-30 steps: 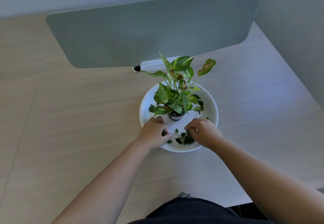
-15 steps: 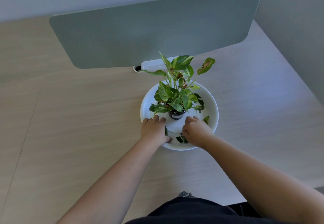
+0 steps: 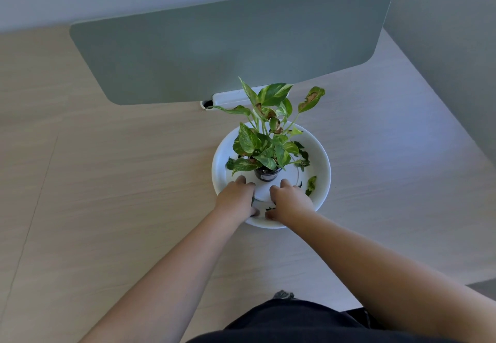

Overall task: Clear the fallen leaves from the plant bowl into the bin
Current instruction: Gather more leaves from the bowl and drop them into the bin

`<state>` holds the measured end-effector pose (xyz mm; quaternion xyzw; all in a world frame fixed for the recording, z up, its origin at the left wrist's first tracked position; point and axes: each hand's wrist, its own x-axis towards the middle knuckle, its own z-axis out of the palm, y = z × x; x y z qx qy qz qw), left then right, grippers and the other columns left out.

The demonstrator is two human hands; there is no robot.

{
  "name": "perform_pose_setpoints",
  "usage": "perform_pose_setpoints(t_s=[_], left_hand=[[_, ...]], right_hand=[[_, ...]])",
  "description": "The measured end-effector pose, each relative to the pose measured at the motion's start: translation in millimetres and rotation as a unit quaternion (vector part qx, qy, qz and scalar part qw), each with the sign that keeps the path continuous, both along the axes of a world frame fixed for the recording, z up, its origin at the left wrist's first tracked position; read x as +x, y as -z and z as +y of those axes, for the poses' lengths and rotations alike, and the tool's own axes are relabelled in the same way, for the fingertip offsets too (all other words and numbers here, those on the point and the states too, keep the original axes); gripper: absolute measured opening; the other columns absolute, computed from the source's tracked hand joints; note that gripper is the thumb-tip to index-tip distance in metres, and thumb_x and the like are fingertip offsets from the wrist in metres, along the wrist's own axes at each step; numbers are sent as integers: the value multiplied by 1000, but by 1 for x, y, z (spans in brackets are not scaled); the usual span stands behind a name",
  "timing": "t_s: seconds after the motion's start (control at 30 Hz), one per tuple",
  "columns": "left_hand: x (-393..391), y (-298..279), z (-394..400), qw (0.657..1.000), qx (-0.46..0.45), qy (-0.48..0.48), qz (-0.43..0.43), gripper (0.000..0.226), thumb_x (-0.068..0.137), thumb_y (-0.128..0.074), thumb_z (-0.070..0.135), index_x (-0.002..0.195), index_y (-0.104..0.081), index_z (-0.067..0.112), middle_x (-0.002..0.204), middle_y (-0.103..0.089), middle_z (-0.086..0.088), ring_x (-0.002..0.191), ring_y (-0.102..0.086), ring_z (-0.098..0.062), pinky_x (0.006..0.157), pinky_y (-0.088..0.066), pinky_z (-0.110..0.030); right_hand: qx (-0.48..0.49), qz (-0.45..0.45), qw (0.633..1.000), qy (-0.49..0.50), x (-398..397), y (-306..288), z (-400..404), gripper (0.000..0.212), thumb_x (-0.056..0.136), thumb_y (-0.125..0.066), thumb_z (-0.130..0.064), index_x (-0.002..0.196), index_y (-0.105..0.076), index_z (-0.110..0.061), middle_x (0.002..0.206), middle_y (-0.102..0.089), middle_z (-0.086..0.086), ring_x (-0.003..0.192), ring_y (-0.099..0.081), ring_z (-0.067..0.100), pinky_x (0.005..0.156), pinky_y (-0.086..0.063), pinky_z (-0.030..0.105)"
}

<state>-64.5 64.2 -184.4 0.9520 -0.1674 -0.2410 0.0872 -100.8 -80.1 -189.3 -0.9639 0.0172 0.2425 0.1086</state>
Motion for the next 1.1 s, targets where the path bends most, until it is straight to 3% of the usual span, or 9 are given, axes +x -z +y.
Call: perform_pose_setpoints(t_s=[0.13,0.2,0.43,0.53,0.63,0.77,0.87,0.97,1.1], left_hand=[[5,3,1,1000,-26,0,16,27,71,-76,15,93,-61,10,99,-44,-5,81,-55,-28,65,-43,-32],[8,5,3,999,-38,-9,25,21,72,-73,8,92,-65,11,100,-46,-4,86,-59,-29,70,-49,-32],[11,13,8,997,-63,0,38,18,80,-60,2,87,-73,11,106,-63,-7,94,-63,-25,75,-50,-29],[12,12,9,996,-73,-3,41,20,79,-56,0,82,-73,11,98,-67,-4,89,-64,-23,71,-51,-28],[12,12,10,996,-87,-5,31,17,74,-56,0,75,-70,9,88,-69,-4,83,-65,-22,69,-54,-32],[12,13,10,996,-92,6,22,13,73,-58,1,72,-68,9,80,-67,-1,78,-64,-20,63,-50,-28],[11,7,13,984,-158,-72,28,8,71,-62,6,71,-69,11,73,-66,5,70,-60,-12,58,-44,-17],[9,-5,13,917,-290,-266,62,7,72,-69,6,72,-72,12,66,-66,3,62,-59,-10,59,-45,-19],[-3,-17,2,739,-469,-456,160,17,78,-70,-6,70,-67,9,67,-67,-5,63,-60,-16,47,-49,-11]], right_hand=[[14,15,1000,4,4,2,-3,21,84,-60,-13,105,-61,-12,108,-45,8,84,-55,29,71,-53,36],[26,17,999,7,4,7,-6,30,83,-54,-1,106,-66,-14,111,-49,7,87,-60,29,75,-55,36],[118,-30,988,94,4,4,-21,24,82,-54,-4,92,-73,-14,96,-64,-1,88,-60,18,72,-50,25],[219,-55,947,227,3,-5,-30,14,80,-64,-7,83,-75,-14,78,-64,-8,71,-56,8,59,-44,13],[302,-51,895,323,1,-14,-40,11,80,-66,-9,80,-74,-17,74,-65,-8,65,-56,6,54,-43,14],[388,-48,817,424,-3,-18,-51,11,78,-70,-10,74,-72,-19,79,-70,0,73,-66,16,70,-59,28],[489,-53,721,488,-7,-19,-58,11,78,-70,0,74,-70,-11,81,-69,7,76,-67,21,74,-59,29],[553,-57,642,528,-11,-22,-65,10,79,-69,5,78,-68,-5,83,-67,12,75,-66,21,66,-58,24],[619,-49,543,565,-21,-24,-76,12,80,-66,9,80,-66,-3,85,-65,13,79,-65,21,65,-60,24]])
